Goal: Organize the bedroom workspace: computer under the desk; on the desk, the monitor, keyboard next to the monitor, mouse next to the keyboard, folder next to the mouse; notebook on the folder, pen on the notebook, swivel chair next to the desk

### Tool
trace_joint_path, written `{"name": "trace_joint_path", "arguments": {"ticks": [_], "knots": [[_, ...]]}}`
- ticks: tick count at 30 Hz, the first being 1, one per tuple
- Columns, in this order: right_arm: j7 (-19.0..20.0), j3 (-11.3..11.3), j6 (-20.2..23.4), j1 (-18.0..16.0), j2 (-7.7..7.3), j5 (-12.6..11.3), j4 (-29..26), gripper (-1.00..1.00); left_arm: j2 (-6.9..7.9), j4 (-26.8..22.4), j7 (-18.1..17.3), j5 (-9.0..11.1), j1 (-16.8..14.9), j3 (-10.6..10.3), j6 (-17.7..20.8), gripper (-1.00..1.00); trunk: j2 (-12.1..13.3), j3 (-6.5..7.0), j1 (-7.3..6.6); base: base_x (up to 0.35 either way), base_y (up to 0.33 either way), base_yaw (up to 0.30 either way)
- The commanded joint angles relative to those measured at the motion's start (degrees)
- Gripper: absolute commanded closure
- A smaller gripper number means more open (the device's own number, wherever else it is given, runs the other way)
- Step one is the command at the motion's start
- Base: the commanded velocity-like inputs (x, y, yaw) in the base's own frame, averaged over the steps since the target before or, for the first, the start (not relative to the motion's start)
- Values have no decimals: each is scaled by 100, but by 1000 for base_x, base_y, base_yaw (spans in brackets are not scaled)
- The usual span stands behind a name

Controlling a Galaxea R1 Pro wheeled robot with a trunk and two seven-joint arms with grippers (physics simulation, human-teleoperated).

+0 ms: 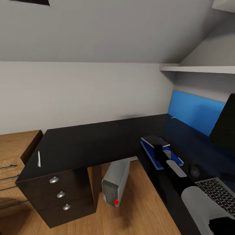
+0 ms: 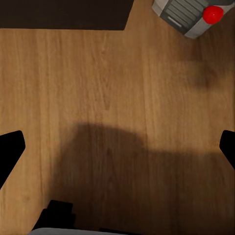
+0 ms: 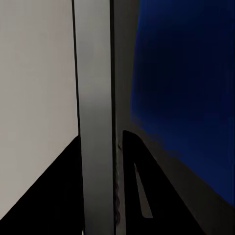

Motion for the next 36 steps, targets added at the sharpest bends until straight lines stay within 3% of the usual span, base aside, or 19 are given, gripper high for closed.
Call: {"name": "trace_joint_path", "arguments": {"ticks": [1, 30, 36], "knots": [[20, 32, -51, -4, -6, -61, 3, 100, 8, -15, 53, 59, 1, -27, 21, -100, -3, -4, 0, -5, -39, 0], [-16, 31, -224, -4, 3, -61, 18, 100, 13, -18, 49, 55, 1, -26, 14, -100, -3, -4, 0, -35, -2, 0], [-117, 28, -305, -4, 4, -60, 21, 100, 11, -18, 47, 52, 1, -24, -130, -100, -3, -4, 0, 0, -130, 0]]}}
